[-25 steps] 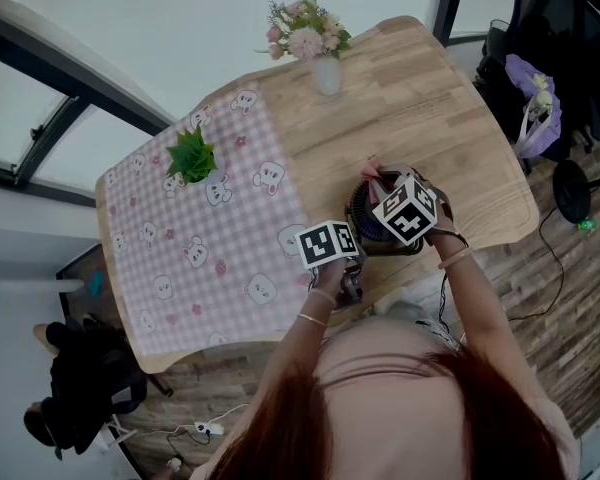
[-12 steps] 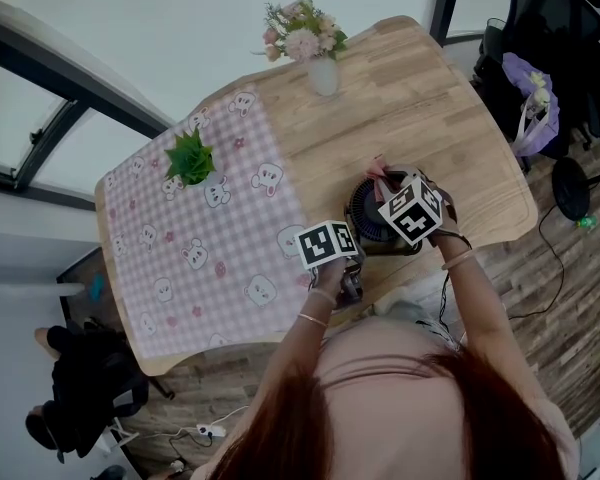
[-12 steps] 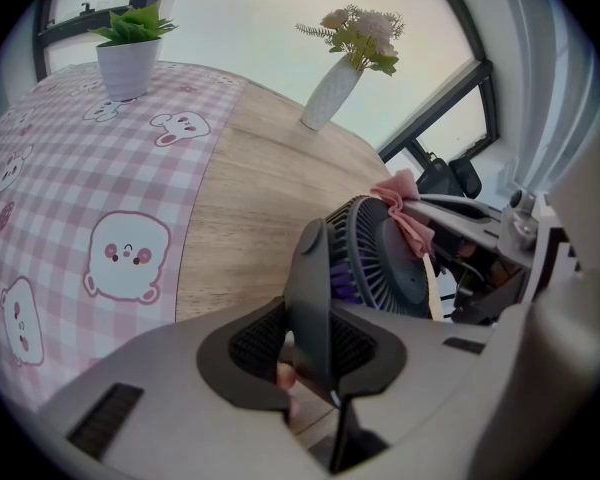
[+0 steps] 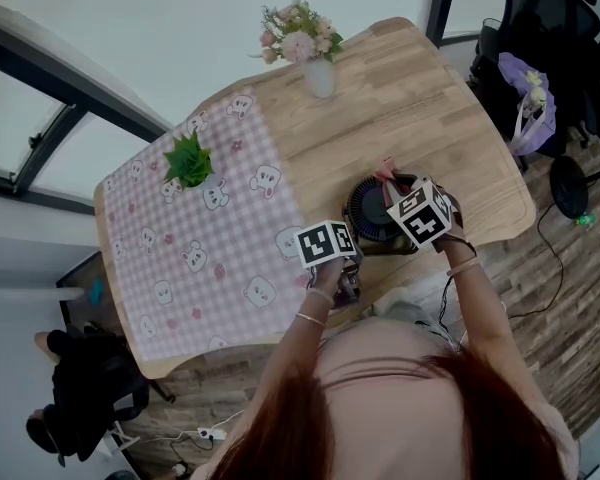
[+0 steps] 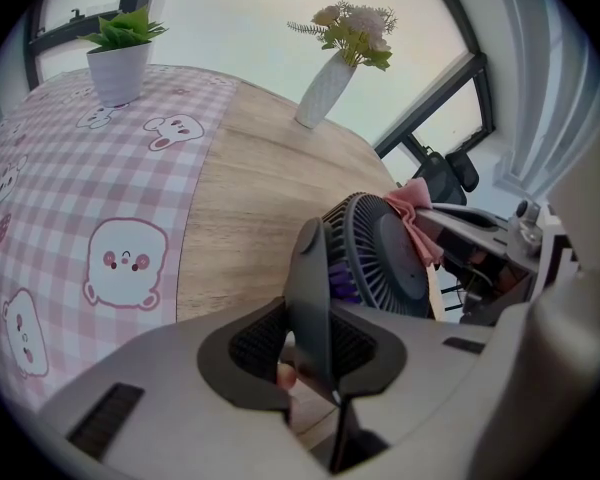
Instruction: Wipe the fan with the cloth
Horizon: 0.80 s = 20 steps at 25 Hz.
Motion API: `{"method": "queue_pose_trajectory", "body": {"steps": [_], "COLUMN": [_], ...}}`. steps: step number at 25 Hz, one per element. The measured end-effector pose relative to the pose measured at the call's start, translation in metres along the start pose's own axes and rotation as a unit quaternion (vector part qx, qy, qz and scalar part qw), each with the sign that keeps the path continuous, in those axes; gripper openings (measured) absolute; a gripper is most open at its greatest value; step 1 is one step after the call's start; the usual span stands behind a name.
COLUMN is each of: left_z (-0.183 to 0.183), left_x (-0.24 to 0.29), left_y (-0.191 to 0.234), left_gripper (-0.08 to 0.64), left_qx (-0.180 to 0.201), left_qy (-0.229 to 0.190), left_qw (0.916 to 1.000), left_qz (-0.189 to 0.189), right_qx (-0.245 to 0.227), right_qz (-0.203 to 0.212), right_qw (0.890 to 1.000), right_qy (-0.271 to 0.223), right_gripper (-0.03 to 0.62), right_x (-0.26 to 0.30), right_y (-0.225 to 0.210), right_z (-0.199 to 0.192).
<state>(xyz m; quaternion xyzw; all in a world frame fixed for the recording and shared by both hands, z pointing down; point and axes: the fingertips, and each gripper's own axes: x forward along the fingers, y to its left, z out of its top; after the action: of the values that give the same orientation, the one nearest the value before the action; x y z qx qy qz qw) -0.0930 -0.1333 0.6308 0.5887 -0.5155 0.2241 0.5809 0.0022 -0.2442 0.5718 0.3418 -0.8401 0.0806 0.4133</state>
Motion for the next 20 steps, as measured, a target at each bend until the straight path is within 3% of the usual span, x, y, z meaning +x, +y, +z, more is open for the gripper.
{"method": "queue_pose_trajectory", "body": {"steps": [8, 14, 20], "left_z": [0.000, 0.000, 0.000], "left_x": [0.001, 0.001, 0.001], "left_y": [0.000, 0.000, 0.000], "left_gripper": [0.086, 0.086, 0.086], "left_qx": [0.007, 0.010, 0.001], "left_qy": [0.000, 0.000, -0.003], "left_qw": [1.0000, 0.9999, 1.0000], "left_qz": [0.004, 0.005, 0.005], "right_qx": [0.031, 0.006, 0.008], "right_qz": [0.000, 0.006, -0.002], "right_qw": [0.998, 1.000, 1.000], "right_qy": [-0.053, -0.020, -0.017], "right_gripper": [0.023, 0.023, 0.023], "right_x": [-0.019, -0.009, -0.010], "right_y": [0.001, 0.018, 0.019], "right_z": [0.017, -0.002, -0.006]}}
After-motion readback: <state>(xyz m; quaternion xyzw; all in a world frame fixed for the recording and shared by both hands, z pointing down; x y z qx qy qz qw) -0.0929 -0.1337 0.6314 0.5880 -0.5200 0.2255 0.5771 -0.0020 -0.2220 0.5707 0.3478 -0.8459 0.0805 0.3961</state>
